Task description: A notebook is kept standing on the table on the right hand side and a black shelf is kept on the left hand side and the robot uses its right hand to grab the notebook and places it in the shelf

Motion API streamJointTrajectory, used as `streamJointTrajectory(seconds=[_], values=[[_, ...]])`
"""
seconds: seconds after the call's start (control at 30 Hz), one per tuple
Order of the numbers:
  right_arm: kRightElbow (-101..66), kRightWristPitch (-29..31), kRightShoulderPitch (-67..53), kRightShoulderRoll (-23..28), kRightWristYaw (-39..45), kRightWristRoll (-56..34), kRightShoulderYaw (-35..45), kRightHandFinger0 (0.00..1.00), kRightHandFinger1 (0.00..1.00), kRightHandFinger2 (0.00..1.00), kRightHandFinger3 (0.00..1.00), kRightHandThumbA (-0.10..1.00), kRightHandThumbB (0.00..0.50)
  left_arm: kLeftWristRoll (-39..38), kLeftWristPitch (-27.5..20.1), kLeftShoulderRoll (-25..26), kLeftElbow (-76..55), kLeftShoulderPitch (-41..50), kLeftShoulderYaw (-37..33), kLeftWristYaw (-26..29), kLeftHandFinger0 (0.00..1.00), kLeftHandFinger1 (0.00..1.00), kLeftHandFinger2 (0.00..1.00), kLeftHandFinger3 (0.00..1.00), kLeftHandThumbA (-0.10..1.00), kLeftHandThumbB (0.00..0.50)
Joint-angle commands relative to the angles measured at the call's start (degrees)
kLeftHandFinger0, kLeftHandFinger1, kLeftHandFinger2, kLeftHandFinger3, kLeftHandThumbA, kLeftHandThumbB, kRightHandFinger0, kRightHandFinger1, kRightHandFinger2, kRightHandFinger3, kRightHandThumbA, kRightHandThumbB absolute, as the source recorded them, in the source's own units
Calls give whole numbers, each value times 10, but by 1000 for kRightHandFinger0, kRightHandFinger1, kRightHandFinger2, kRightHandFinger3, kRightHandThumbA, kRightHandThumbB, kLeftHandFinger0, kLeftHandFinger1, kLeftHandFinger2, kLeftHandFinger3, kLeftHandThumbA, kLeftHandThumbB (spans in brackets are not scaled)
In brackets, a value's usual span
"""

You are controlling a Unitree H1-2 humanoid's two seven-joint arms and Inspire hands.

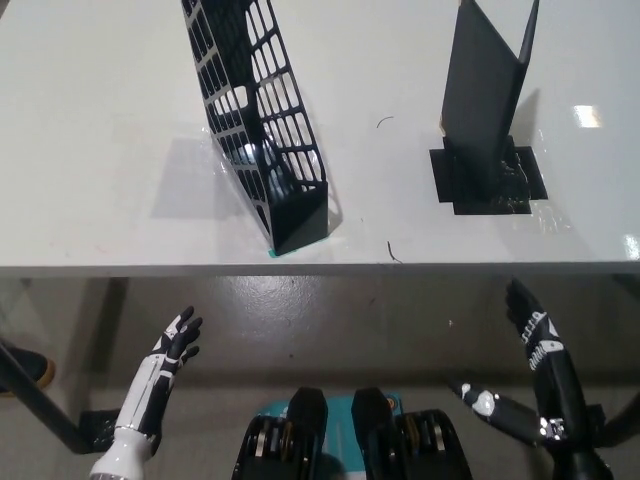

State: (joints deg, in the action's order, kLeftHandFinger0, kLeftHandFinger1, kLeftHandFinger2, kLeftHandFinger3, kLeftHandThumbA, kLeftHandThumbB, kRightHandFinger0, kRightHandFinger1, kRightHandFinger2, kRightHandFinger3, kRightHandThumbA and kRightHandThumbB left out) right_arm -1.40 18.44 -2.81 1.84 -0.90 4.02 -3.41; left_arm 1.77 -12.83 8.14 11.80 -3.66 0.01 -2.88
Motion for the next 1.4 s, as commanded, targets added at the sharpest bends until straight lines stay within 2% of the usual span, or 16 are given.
streamJointTrajectory(seconds=[0.0, 0.07, 0.17, 0.23, 0.3, 0.33, 0.47, 0.5, 0.67, 0.8, 1.0, 1.03, 1.17, 1.23, 1.3, 1.37], values=[[-84, 77, 10, -16, -22, 37, 5, 1000, 1000, 1000, 1000, 1000, 119, 0, -25, 1, -11, -8, -1, -2, 1000, 1000, 1000, 1000, 1000, 103], [-131, 54, 22, -25, -29, 48, 15, 1000, 1000, 1000, 1000, 1000, 175, 4, -27, 1, -12, -5, -2, -2, 1000, 1000, 1000, 1000, 1000, 107], [-155, 26, 50, -27, -35, 67, 28, 1000, 1000, 1000, 1000, 1000, 183, 4, -28, 1, -12, -5, -2, -2, 1000, 1000, 1000, 1000, 1000, 107], [-153, 7, 83, -28, -43, 72, 42, 1000, 1000, 1000, 1000, 1000, 221, 5, -29, 0, -14, 0, -3, -1, 1000, 1000, 1000, 1000, 1000, 101], [-143, -5, 111, -24, -46, 75, 53, 1000, 1000, 1000, 1000, 1000, 192, 2, -25, 0, -19, 3, -3, -3, 1000, 1000, 1000, 1000, 1000, 98], [-134, -14, 132, -22, -50, 73, 61, 1000, 1000, 1000, 1000, 1000, 154, 1, -23, -1, -21, 4, -3, -3, 1000, 1000, 1000, 1000, 1000, 99], [-88, -63, 204, -13, -61, 73, 89, 1000, 1000, 1000, 1000, 1000, 216, 5, -27, -1, -17, 2, -3, -1, 1000, 1000, 1000, 1000, 1000, 112], [-73, -66, 218, -10, -63, 75, 95, 1000, 1000, 1000, 1000, 1000, 215, 0, -26, -2, -18, 5, -4, -5, 1000, 1000, 1000, 1000, 1000, 115], [15, -89, 289, 2, -81, 72, 118, 1000, 1000, 1000, 1000, 1000, 320, 2, -39, -1, -11, 9, -4, -3, 1000, 1000, 1000, 1000, 1000, 99], [85, -102, 332, 12, -100, 66, 136, 1000, 1000, 1000, 1000, 1000, 349, 0, -36, -3, -12, 13, -6, -6, 1000, 1000, 1000, 1000, 1000, 100], [212, -63, 391, 29, -134, 61, 150, 1000, 1000, 1000, 1000, 1000, 356, -3, -37, -4, -13, 20, -3, -5, 1000, 1000, 1000, 1000, 1000, 101], [236, -57, 400, 32, -137, 57, 152, 1000, 1000, 1000, 1000, 1000, 344, -2, -36, -5, -14, 22, -4, -4, 1000, 1000, 1000, 1000, 1000, 113], [308, -45, 429, 39, -152, 51, 155, 1000, 1000, 1000, 1000, 1000, 323, 0, -38, -3, -15, 26, -7, -9, 1000, 1000, 1000, 1000, 1000, 98], [368, -27, 457, 47, -175, 64, 151, 1000, 1000, 1000, 1000, 1000, 331, 4, -37, -3, -15, 26, -7, -7, 1000, 1000, 1000, 1000, 1000, 101], [410, -23, 479, 48, -188, 63, 150, 1000, 1000, 1000, 1000, 1000, 363, 8, -34, -3, -16, 26, -7, -4, 1000, 1000, 1000, 1000, 1000, 112], [450, -14, 499, 47, -190, 52, 150, 1000, 1000, 1000, 1000, 1000, 367, 12, -35, -3, -15, 28, -8, -3, 1000, 1000, 1000, 1000, 1000, 118]])
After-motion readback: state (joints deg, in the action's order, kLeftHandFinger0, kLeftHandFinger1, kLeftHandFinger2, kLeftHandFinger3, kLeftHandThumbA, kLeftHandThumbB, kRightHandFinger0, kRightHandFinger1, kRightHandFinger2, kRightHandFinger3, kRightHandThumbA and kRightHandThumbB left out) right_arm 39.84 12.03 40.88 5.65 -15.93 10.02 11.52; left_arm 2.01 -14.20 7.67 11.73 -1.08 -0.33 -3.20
